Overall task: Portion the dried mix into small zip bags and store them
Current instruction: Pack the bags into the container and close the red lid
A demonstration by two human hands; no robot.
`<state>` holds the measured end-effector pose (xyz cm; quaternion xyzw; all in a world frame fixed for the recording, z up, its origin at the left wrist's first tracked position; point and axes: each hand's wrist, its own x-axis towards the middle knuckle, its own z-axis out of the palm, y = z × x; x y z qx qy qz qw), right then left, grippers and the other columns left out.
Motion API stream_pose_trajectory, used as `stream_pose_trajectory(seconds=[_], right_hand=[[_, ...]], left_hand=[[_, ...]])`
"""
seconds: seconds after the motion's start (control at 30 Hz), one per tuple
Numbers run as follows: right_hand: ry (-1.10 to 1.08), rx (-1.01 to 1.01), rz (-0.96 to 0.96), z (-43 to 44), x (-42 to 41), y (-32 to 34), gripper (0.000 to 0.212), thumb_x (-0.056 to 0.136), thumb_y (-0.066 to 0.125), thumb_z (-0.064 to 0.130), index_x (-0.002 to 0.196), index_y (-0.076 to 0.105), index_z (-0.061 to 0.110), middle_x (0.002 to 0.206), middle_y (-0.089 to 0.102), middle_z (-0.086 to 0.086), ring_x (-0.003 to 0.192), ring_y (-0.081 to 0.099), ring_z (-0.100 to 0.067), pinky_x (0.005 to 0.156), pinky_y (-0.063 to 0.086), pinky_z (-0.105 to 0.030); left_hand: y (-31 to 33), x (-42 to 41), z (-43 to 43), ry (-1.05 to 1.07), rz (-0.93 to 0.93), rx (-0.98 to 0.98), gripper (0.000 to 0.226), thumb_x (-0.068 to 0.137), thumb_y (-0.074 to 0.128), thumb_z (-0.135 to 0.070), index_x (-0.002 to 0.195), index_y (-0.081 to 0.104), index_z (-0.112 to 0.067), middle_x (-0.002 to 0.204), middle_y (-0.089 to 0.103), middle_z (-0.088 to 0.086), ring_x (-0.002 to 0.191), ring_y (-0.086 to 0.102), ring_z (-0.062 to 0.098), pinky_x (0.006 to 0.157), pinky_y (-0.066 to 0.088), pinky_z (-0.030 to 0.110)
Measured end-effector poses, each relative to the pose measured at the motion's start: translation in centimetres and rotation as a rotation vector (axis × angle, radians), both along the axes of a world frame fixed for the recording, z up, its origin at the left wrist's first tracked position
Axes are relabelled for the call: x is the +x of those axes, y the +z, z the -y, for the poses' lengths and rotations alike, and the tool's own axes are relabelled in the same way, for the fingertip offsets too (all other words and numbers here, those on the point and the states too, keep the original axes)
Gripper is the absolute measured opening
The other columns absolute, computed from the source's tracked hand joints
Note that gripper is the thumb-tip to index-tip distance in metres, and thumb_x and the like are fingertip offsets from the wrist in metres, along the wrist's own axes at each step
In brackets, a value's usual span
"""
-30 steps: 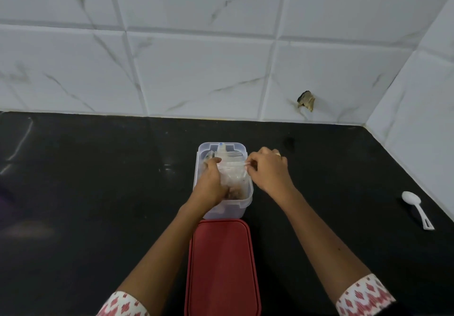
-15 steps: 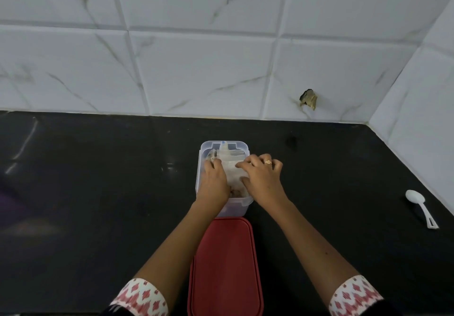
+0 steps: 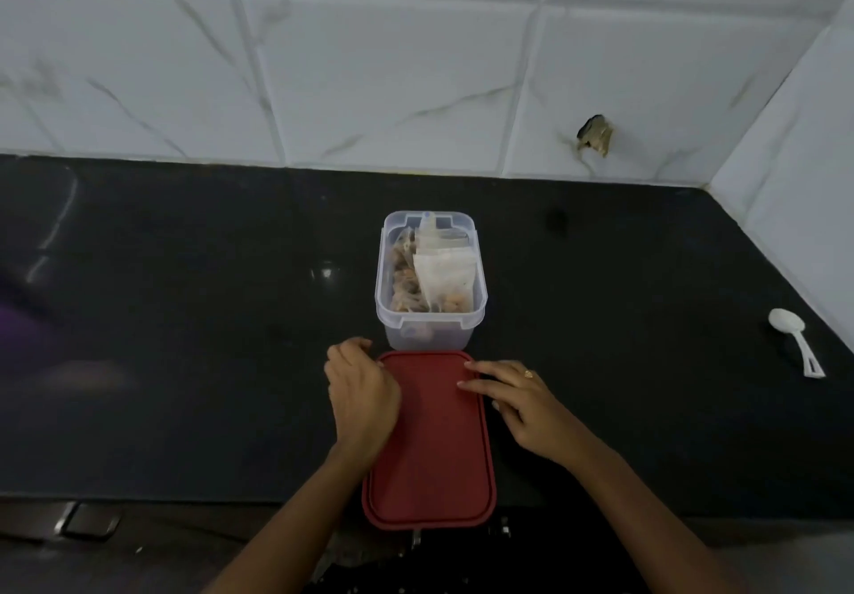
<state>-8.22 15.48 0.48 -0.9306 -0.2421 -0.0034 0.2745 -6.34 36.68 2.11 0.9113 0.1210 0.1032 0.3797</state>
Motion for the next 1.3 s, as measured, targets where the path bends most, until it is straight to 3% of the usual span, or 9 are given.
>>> stream_pose_trajectory(seconds=[0.13, 0.27, 0.37, 0.47, 0.67, 0.8, 1.03, 1.2, 1.3], right_hand=[[0.016, -0.117, -0.113, -0.4, 0.4, 0.5, 0.048, 0.093, 0.049, 0.012, 0.133, 0.046, 0.038, 0.142, 0.021, 0.027, 0.130, 0.023, -0.007, 0.098, 0.016, -0.024], [-0.015, -0.117, -0.127, -0.4, 0.6, 0.7, 0.048, 0.093, 0.052, 0.016, 0.134, 0.043, 0.039, 0.140, 0.022, 0.031, 0.132, 0.025, -0.011, 0.098, 0.014, -0.025], [-0.055, 0.066, -0.175, -0.3, 0.3, 0.5, 0.040, 0.091, 0.050, 0.034, 0.130, 0.045, 0.041, 0.141, 0.032, 0.029, 0.128, 0.031, -0.007, 0.102, 0.016, -0.027], [-0.094, 0.325, -0.147, -0.9, -0.2, 1.1, 0.041, 0.087, 0.040, 0.054, 0.120, 0.056, 0.037, 0.129, 0.049, 0.029, 0.121, 0.042, 0.000, 0.104, 0.025, -0.017], [-0.391, 0.765, -0.052, -3.4, 0.8, 4.4, 0.015, 0.094, 0.050, 0.029, 0.104, 0.061, 0.031, 0.099, 0.064, 0.004, 0.083, 0.059, -0.003, 0.078, 0.049, -0.023], [-0.472, 0.819, 0.030, -4.8, 2.5, 6.6, 0.021, 0.096, 0.046, 0.019, 0.112, 0.060, 0.023, 0.095, 0.064, 0.005, 0.071, 0.056, 0.000, 0.063, 0.049, -0.019], [-0.690, 0.665, -0.069, -5.2, 5.6, 7.8, 0.032, 0.094, 0.051, 0.027, 0.120, 0.061, 0.011, 0.106, 0.056, -0.006, 0.096, 0.059, -0.024, 0.087, 0.052, -0.044], [-0.739, 0.581, -0.097, -5.0, 6.4, 7.9, 0.032, 0.095, 0.050, 0.027, 0.119, 0.062, 0.010, 0.114, 0.055, -0.011, 0.094, 0.051, -0.012, 0.084, 0.042, -0.024], [-0.752, 0.582, -0.135, -5.0, 6.6, 7.9, 0.033, 0.095, 0.050, 0.028, 0.121, 0.061, 0.012, 0.115, 0.058, -0.009, 0.100, 0.056, -0.017, 0.089, 0.049, -0.032]], left_hand=[[-0.1, -0.2, -0.2, -0.113, -0.179, 0.119, 0.028, 0.088, 0.041, 0.000, 0.115, 0.050, 0.002, 0.118, 0.048, 0.019, 0.106, 0.045, 0.034, 0.089, 0.030, 0.034], [1.2, 0.5, -1.3, -0.167, -0.217, 0.045, 0.035, 0.089, 0.040, -0.001, 0.120, 0.057, -0.002, 0.121, 0.053, 0.018, 0.112, 0.050, 0.033, 0.095, 0.035, 0.034], [2.1, 1.1, -2.7, -0.184, -0.304, -0.039, 0.032, 0.091, 0.044, -0.008, 0.115, 0.065, -0.009, 0.116, 0.063, 0.013, 0.106, 0.058, 0.026, 0.089, 0.042, 0.029], [3.4, 2.1, -4.0, -0.164, -0.450, -0.189, 0.027, 0.094, 0.050, -0.024, 0.085, 0.071, -0.010, 0.090, 0.066, 0.013, 0.072, 0.057, 0.018, 0.072, 0.043, 0.026], [7.0, 2.7, -5.2, -0.230, -0.365, -0.637, 0.069, 0.096, 0.018, -0.057, 0.088, 0.069, -0.011, 0.089, 0.069, 0.016, 0.087, 0.064, 0.025, 0.087, 0.048, 0.038], [8.2, 3.0, -4.0, -0.119, -0.278, -0.441, 0.075, 0.093, 0.011, -0.062, 0.075, 0.066, -0.013, 0.082, 0.068, 0.010, 0.081, 0.063, 0.022, 0.083, 0.044, 0.035], [7.7, 3.4, -2.0, -0.184, -0.038, 0.002, 0.031, 0.097, 0.044, -0.027, 0.103, 0.063, -0.003, 0.088, 0.051, 0.008, 0.065, 0.044, 0.009, 0.056, 0.032, 0.019], [6.7, 4.0, -1.5, -0.159, -0.007, 0.038, 0.027, 0.098, 0.041, -0.022, 0.096, 0.059, -0.003, 0.097, 0.048, 0.011, 0.073, 0.039, 0.008, 0.059, 0.030, 0.016], [6.2, 4.2, -1.6, -0.168, -0.019, -0.018, 0.027, 0.098, 0.040, -0.023, 0.098, 0.061, -0.007, 0.087, 0.054, 0.015, 0.068, 0.045, 0.011, 0.061, 0.039, 0.025]])
